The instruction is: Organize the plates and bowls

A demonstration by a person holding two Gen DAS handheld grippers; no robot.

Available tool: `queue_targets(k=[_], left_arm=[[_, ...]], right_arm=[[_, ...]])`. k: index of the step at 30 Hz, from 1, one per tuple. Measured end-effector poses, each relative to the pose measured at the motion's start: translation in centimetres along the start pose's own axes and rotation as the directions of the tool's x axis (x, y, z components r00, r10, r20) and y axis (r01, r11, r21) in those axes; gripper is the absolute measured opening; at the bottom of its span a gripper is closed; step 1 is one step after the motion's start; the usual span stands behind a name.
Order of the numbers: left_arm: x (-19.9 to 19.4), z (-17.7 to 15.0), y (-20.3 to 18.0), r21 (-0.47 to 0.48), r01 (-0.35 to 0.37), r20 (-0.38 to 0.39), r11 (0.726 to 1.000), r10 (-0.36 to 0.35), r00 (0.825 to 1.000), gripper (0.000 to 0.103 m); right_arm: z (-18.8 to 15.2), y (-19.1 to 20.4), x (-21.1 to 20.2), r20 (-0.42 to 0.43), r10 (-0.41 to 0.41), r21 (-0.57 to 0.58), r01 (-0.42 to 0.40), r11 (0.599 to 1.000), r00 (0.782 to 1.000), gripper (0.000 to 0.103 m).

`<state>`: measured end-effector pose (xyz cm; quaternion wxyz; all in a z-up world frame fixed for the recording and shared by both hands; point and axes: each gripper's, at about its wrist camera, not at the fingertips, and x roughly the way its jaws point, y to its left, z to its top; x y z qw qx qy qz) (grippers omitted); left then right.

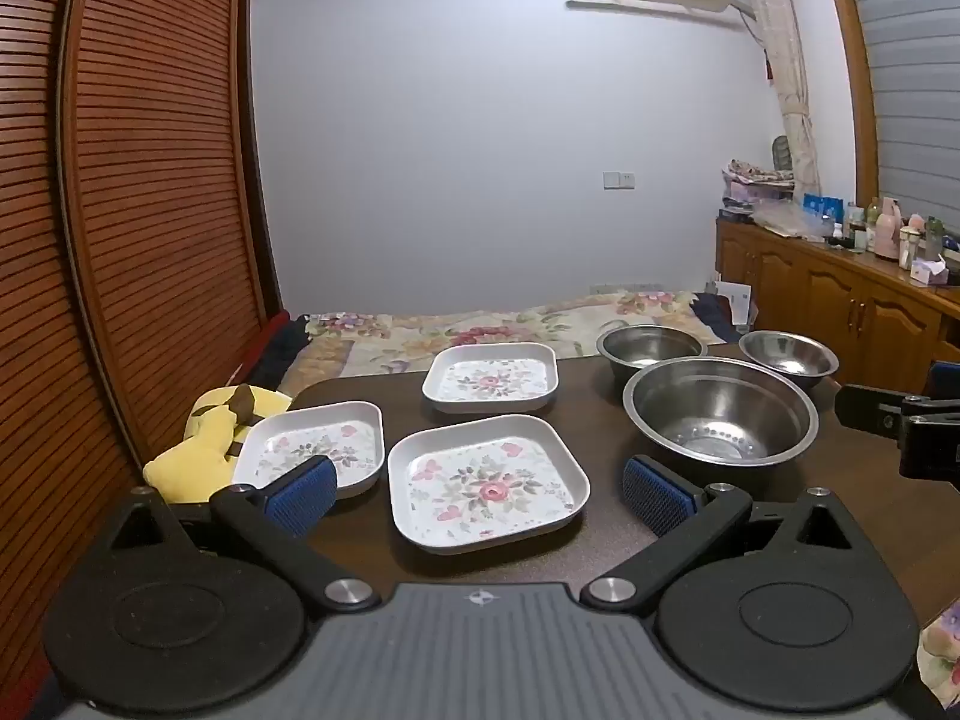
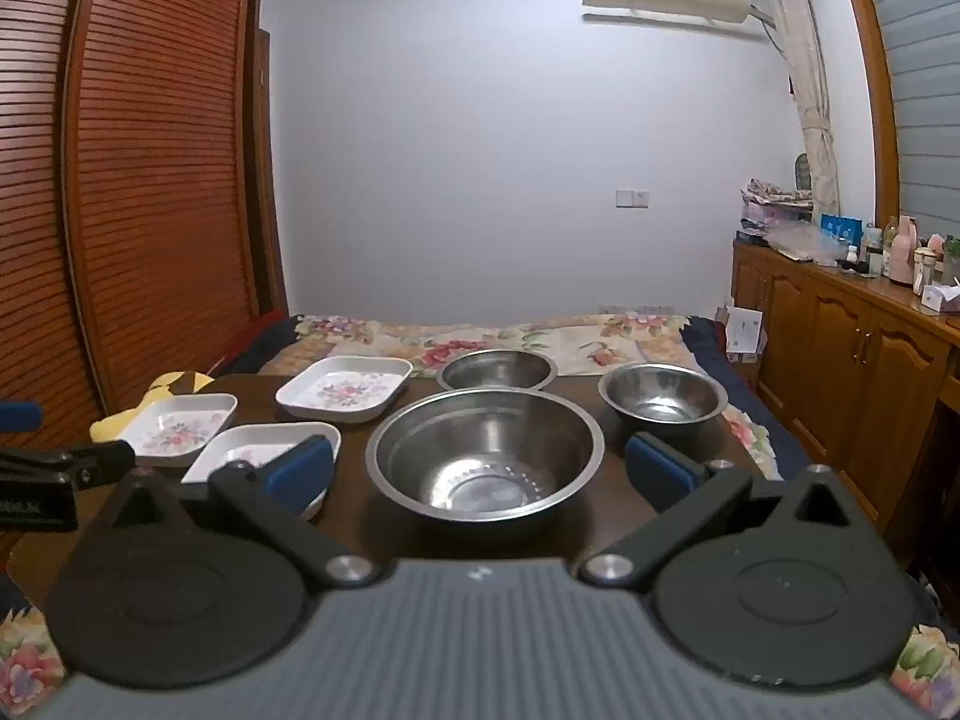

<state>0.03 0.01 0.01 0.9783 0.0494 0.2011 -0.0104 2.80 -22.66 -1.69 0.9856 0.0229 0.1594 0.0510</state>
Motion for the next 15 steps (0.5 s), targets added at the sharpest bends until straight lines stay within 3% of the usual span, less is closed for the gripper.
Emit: queue_targets(k=[15], left_arm=[[0.11,-0.04,0.02,-0.001,-0.001,0.014,1.0,0.001,1.0,0.103]], right_arm=[[-0.32,-0.8,0.4,-0.005,0.003,0.009,-0.003,1.0,1.0,0.103]])
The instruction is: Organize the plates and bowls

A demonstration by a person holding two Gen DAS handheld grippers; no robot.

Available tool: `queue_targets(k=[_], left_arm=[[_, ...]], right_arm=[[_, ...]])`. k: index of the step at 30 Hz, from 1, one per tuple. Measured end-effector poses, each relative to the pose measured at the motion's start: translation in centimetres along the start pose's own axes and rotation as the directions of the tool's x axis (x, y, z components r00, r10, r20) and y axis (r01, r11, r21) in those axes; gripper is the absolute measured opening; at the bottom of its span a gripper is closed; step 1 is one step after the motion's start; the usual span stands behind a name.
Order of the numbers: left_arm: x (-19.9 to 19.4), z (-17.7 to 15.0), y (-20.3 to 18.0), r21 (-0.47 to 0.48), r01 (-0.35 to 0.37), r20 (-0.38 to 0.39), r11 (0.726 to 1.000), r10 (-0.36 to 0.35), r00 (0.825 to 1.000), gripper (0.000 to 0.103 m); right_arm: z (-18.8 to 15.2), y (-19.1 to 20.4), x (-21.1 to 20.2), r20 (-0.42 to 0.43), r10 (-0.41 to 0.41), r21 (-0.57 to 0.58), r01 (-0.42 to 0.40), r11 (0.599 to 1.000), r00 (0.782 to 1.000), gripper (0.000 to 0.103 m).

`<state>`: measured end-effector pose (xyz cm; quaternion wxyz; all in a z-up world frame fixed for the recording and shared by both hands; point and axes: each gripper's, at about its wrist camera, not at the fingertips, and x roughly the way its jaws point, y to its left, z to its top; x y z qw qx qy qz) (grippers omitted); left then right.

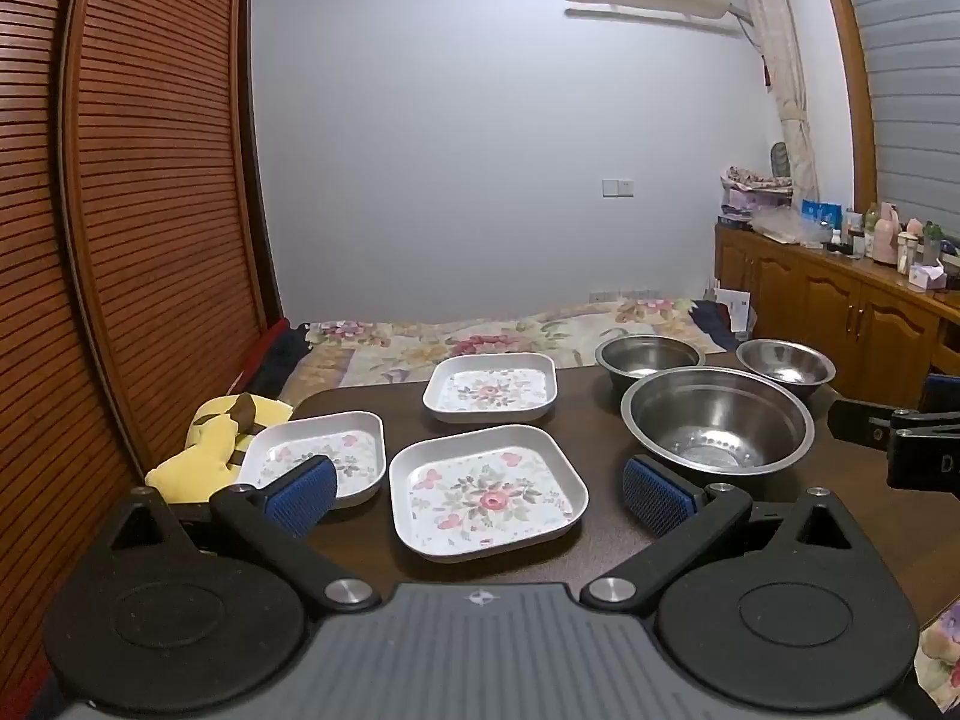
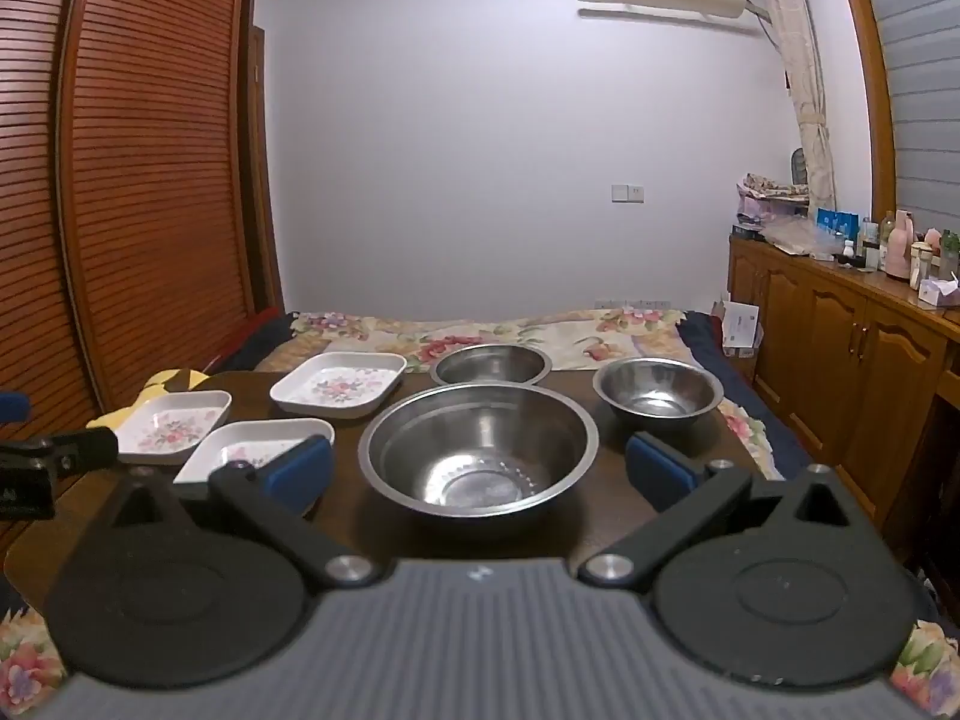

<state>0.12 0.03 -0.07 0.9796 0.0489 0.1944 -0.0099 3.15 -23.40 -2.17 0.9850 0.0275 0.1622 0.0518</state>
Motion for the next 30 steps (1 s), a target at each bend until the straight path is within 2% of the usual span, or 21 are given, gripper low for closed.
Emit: queue_targets(k=[30], left_arm=[[-0.61,0.33,-0.08,-0.001,-0.002,0.018,1.0,0.002,1.0,0.103]], right_arm=[[0.22,0.08,-0.6,0.033,-0.021,0.014,0.02,1.0,0.999,0.103]])
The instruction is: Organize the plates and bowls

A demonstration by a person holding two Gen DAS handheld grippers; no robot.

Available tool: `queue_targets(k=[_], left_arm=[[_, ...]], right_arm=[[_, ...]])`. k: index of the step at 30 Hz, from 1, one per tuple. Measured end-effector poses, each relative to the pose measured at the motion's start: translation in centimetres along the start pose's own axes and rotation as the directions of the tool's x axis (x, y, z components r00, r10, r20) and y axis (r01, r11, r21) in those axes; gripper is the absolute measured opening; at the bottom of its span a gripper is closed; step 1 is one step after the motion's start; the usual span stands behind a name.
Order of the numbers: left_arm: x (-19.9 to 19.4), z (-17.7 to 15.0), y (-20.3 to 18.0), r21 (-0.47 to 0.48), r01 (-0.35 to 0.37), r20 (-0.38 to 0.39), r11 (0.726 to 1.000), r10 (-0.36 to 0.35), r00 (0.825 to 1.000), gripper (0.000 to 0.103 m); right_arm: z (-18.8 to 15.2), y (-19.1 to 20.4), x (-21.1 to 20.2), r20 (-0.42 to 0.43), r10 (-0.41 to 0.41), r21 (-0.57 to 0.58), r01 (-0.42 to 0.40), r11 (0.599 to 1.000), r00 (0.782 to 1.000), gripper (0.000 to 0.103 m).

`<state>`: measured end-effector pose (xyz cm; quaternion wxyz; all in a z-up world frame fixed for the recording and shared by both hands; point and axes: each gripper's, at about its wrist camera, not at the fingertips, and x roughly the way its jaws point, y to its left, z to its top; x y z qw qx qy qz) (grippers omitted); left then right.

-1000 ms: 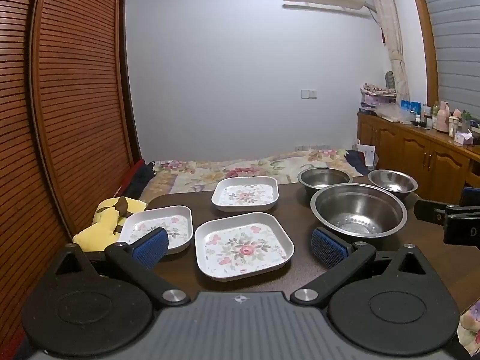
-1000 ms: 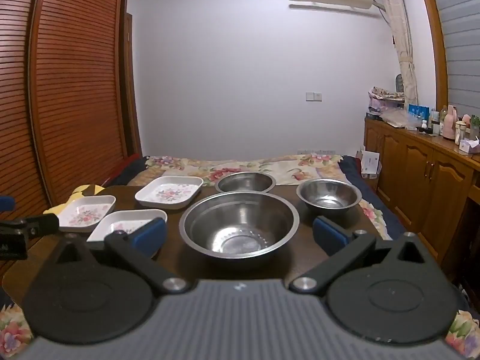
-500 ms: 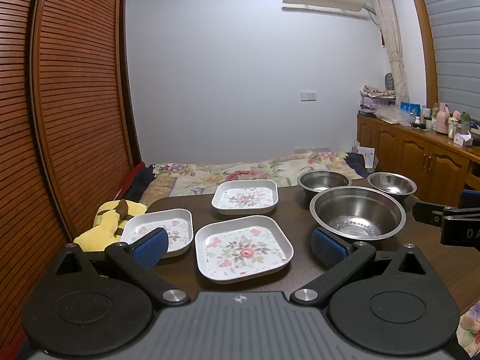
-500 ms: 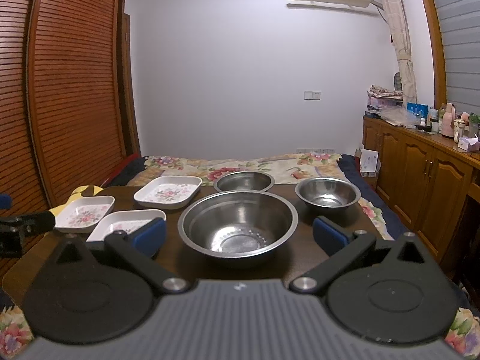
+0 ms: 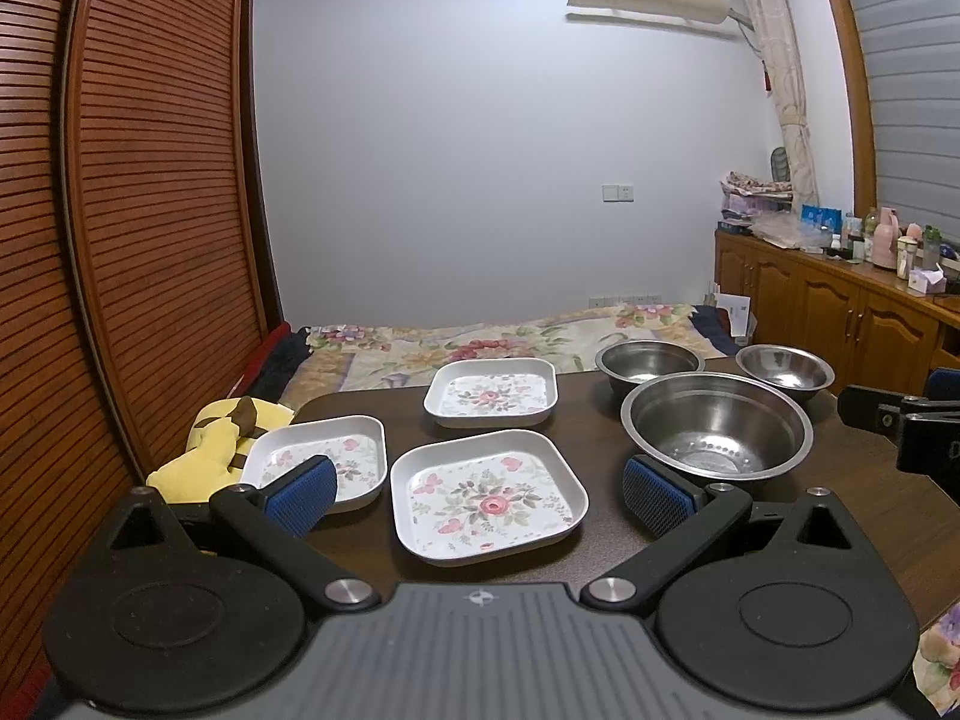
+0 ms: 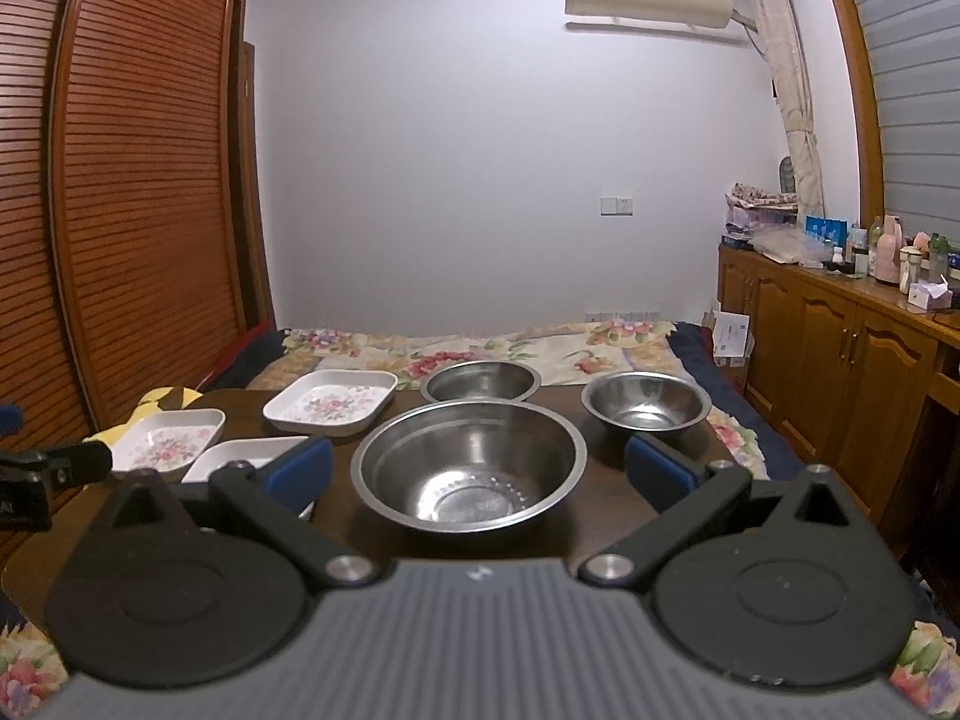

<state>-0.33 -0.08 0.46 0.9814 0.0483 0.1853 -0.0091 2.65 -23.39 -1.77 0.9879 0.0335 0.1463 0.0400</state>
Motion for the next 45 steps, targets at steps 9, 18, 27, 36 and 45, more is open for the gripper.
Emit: queue_targets(k=[9,18,27,36,45], left_arm=[[0.0,0.01,0.05,-0.001,0.001,0.0,1.0,-0.001,1.0,0.103],[0.0,0.0,0.06,-0.001,0.001,0.001,1.0,-0.001,1.0,0.103],[-0.01,-0.03,0.05,-0.002,0.0,0.002,1.0,0.0,1.0,0.103],[0.01,-0.09,0.11,-0.003,0.001,0.0,1.0,-0.001,1.0,0.103],[0.85,-0.76,0.38,-0.011,0.01,-0.025,1.0,-0.01,1.0,0.103]], right_arm=[[0.03,0.02,-0.02,0.001,-0.001,0.001,0.001,1.0,1.0,0.103],[-0.01,0.0,-0.01,0.0,0.0,0.002,0.0,1.0,1.0,0.103],[-0.03,-0.02,0.0,-0.001,0.0,0.002,0.0,1.0,1.0,0.103],[-0.1,0.08,0.04,-0.003,0.0,0.002,0.0,1.0,1.0,0.103],[-0.51,0.45,0.28,-0.012,0.004,0.001,-0.004,1.0,1.0,0.103]])
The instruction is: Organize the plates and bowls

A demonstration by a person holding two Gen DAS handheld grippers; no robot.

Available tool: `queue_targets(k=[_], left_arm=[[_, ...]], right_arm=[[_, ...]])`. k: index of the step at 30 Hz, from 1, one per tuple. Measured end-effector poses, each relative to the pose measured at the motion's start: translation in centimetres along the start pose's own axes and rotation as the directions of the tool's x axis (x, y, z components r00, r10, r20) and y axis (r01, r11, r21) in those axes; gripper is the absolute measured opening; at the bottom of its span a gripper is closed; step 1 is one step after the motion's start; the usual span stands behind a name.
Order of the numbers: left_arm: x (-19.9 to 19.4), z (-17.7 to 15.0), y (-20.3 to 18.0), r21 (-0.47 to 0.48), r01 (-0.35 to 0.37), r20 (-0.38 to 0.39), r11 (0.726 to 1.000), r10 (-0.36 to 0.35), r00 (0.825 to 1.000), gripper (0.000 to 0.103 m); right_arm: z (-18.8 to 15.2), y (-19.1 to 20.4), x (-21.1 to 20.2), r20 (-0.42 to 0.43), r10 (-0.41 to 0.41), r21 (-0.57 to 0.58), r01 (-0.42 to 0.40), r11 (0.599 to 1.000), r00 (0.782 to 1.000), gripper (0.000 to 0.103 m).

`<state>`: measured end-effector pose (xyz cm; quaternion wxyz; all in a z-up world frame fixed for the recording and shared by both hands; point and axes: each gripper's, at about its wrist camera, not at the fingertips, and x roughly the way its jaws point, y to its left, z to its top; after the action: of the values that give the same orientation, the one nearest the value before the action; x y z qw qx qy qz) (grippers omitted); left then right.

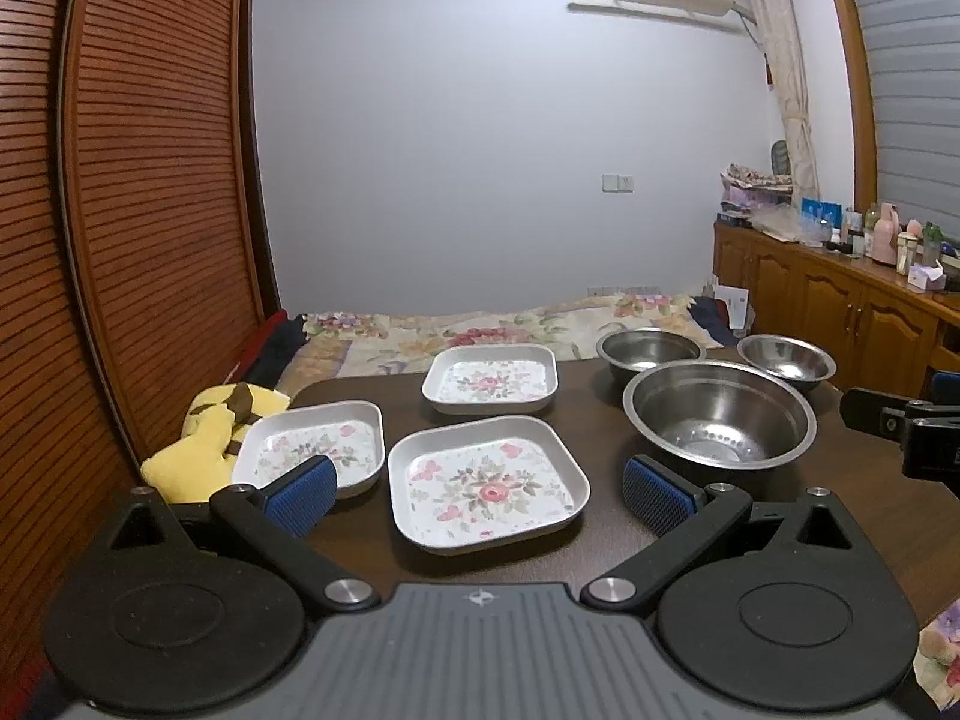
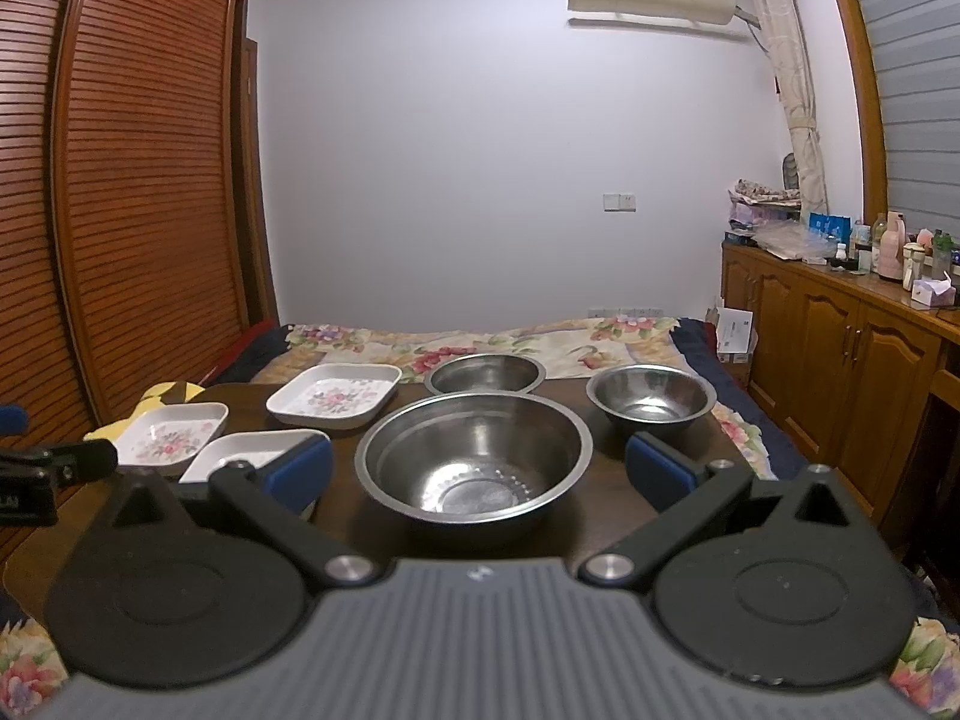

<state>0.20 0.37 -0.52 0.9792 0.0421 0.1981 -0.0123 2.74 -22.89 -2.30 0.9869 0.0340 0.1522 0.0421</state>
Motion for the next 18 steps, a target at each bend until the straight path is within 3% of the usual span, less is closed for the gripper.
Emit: queue_targets(k=[18], left_arm=[[5.3,-3.3,2.7,-0.038,0.039,-0.155,0.999,-0.045,0.987,0.103]], right_arm=[[-1.5,1.6,1.4,-0.06,0.053,-0.018,-0.054,0.998,0.997,0.103]])
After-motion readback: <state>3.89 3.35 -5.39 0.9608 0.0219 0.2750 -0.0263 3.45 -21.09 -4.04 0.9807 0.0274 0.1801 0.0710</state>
